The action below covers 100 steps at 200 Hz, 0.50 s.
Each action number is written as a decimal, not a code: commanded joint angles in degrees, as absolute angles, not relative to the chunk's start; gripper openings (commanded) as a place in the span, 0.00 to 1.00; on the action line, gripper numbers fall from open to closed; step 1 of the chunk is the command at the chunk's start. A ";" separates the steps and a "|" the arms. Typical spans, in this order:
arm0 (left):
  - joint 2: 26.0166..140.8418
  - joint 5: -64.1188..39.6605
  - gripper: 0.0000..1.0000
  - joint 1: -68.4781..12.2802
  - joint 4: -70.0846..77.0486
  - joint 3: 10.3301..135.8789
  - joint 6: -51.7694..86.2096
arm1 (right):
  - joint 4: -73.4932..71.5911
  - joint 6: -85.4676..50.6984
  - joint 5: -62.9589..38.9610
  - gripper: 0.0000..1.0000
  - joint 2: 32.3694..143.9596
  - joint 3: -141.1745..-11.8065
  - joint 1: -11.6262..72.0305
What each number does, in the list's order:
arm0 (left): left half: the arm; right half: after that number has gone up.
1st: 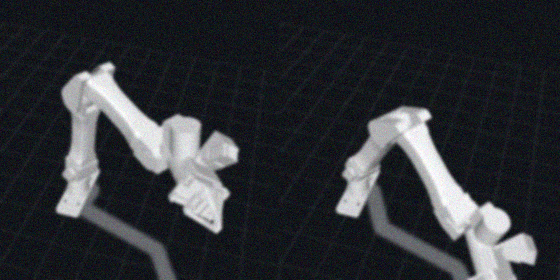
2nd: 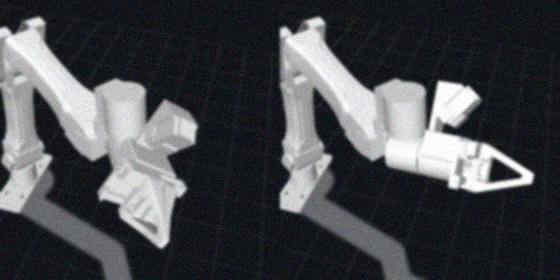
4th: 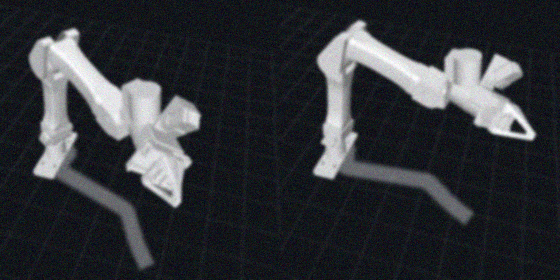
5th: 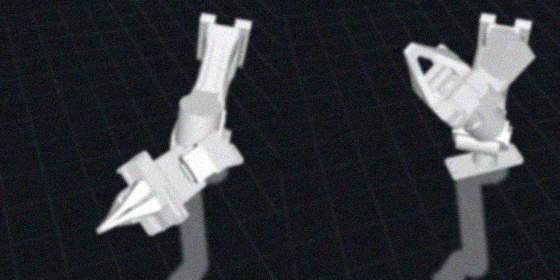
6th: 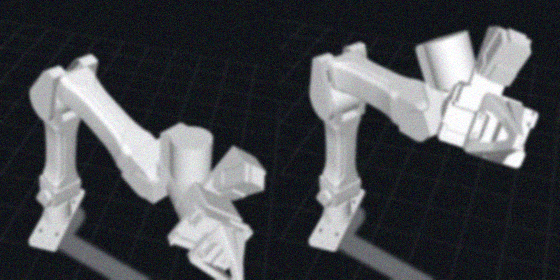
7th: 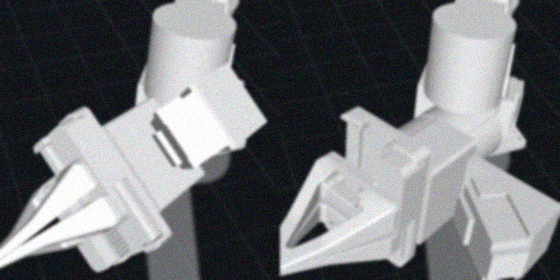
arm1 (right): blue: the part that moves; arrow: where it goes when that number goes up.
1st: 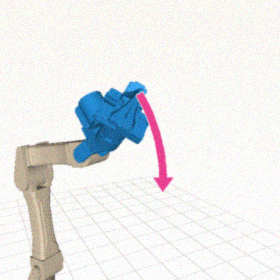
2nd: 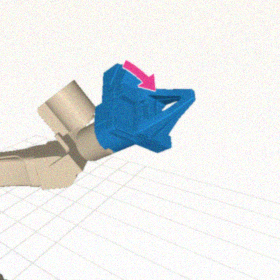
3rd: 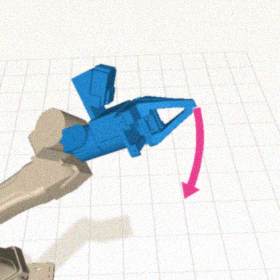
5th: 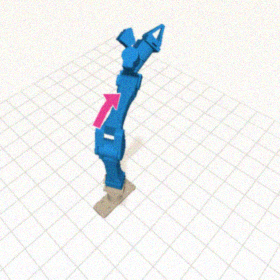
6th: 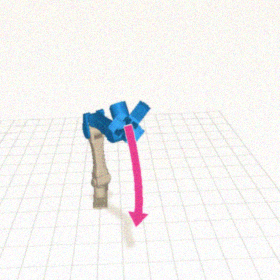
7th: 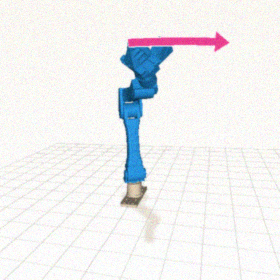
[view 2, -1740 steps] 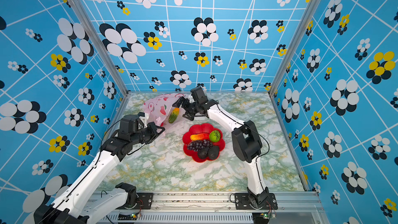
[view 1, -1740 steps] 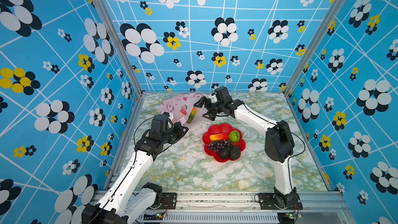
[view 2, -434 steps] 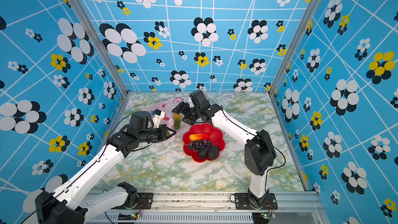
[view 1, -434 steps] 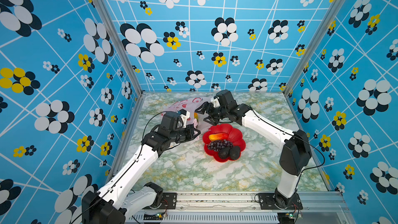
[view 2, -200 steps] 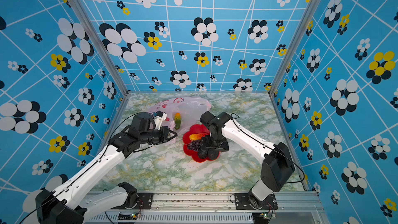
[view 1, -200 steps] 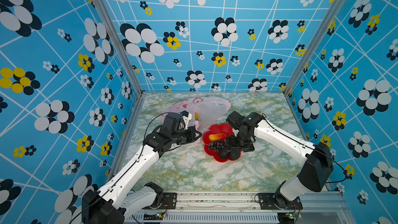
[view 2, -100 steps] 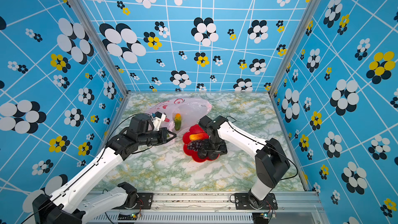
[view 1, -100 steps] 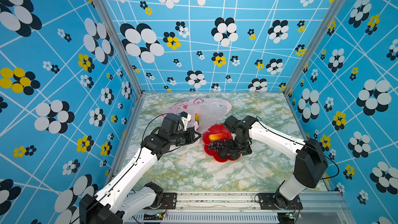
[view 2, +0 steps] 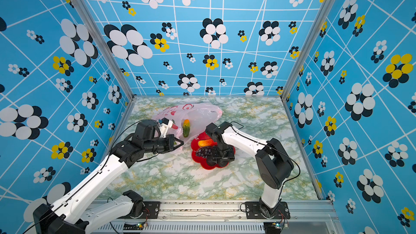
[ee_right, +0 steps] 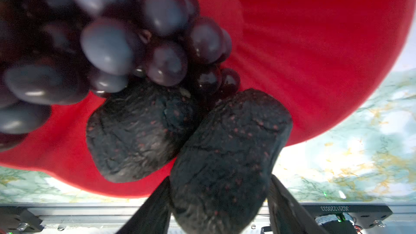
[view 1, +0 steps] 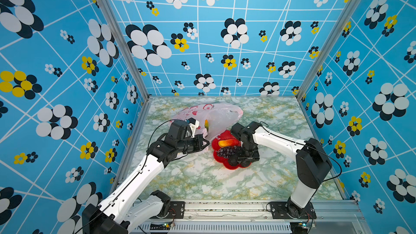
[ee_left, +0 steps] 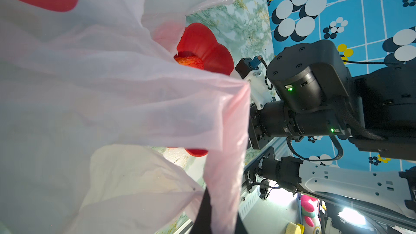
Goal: Place the fruits into the plastic bag
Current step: Pick up the fruit from the plate.
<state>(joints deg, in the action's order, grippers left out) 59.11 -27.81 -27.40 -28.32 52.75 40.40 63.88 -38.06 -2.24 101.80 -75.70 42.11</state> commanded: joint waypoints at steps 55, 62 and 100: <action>58.78 -27.16 0.00 -28.12 -29.98 54.53 38.06 | 65.66 -39.08 0.35 0.64 105.44 -80.27 42.45; 58.71 -27.14 0.00 -28.21 -30.06 54.42 38.06 | 65.90 -39.03 0.51 0.63 105.35 -80.54 42.43; 58.80 -27.32 0.00 -28.30 -29.62 54.13 38.56 | 66.67 -39.37 1.14 0.53 103.05 -80.60 42.41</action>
